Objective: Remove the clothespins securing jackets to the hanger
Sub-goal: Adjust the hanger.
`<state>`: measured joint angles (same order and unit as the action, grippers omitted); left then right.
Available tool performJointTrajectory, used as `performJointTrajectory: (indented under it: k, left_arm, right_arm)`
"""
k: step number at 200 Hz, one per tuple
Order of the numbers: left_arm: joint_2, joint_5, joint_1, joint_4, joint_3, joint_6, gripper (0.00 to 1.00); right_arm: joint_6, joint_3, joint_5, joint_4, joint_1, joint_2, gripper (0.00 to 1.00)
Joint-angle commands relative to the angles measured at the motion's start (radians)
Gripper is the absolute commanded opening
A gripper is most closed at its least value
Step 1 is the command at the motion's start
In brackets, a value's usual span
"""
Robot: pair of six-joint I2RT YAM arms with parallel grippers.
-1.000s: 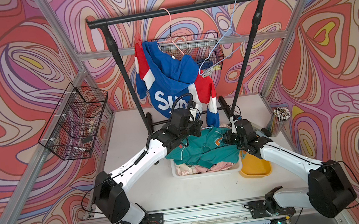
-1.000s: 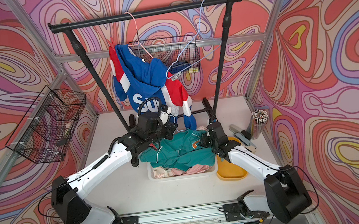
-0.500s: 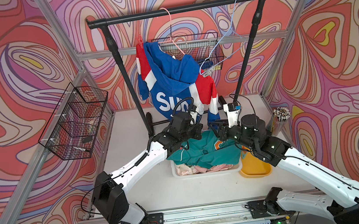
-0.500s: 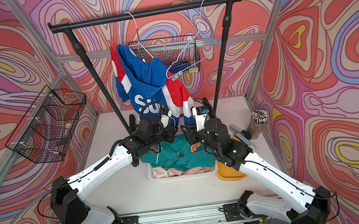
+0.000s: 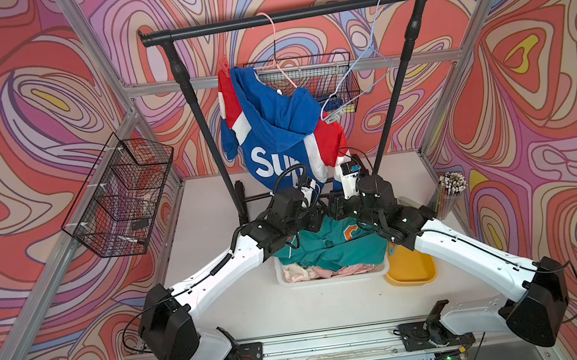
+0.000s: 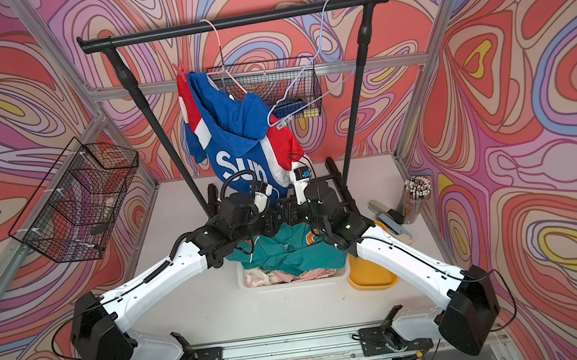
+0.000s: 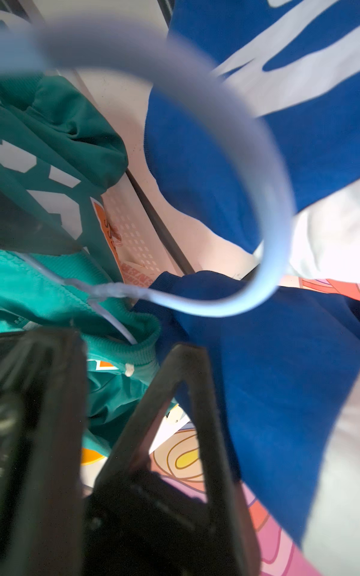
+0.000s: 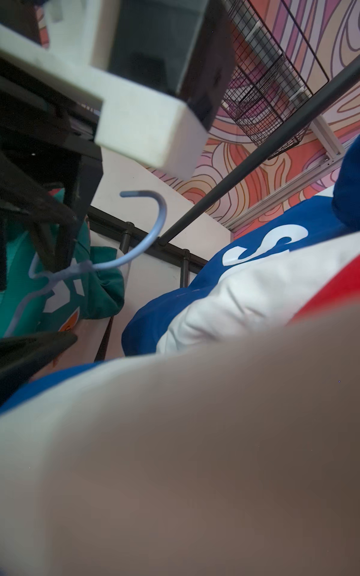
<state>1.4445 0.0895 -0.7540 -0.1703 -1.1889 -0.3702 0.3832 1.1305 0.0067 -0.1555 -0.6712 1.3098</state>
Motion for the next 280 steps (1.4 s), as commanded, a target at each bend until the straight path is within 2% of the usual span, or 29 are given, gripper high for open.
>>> performJointTrajectory:
  k: [1,42,90,125,167,225,257,280]
  left_arm:
    - [-0.021,0.019,-0.005,0.009,0.025,-0.013,0.41]
    - [-0.032,0.027,-0.007,0.016,0.041,-0.018,0.42]
    - [-0.041,0.037,-0.007,0.026,0.049,-0.015,0.45]
    - [-0.036,0.05,-0.006,0.032,0.049,-0.021,0.46]
    - [-0.057,0.029,-0.004,0.01,0.044,-0.006,0.51]
    - [-0.129,-0.02,0.003,-0.073,0.027,0.019,0.65]
    - [-0.205,0.0,0.026,-0.087,0.041,0.019,0.71]
    - [-0.294,0.029,0.073,-0.116,0.094,0.005,0.72]
  right_arm:
    - [-0.014,0.032,-0.015,0.02,-0.004,0.033,0.57]
    - [-0.017,0.031,0.007,0.021,-0.004,0.064,0.51]
    - [-0.011,0.038,-0.029,0.039,-0.004,0.11,0.37]
    - [-0.011,0.045,-0.05,0.052,-0.004,0.124,0.24]
    - [-0.013,0.035,-0.059,0.057,-0.002,0.117,0.0]
    - [-0.011,-0.001,-0.084,0.072,0.001,0.082,0.0]
    - [-0.009,-0.025,-0.09,0.082,0.001,0.065,0.0]
    - [-0.022,-0.034,-0.095,0.082,0.002,0.055,0.0]
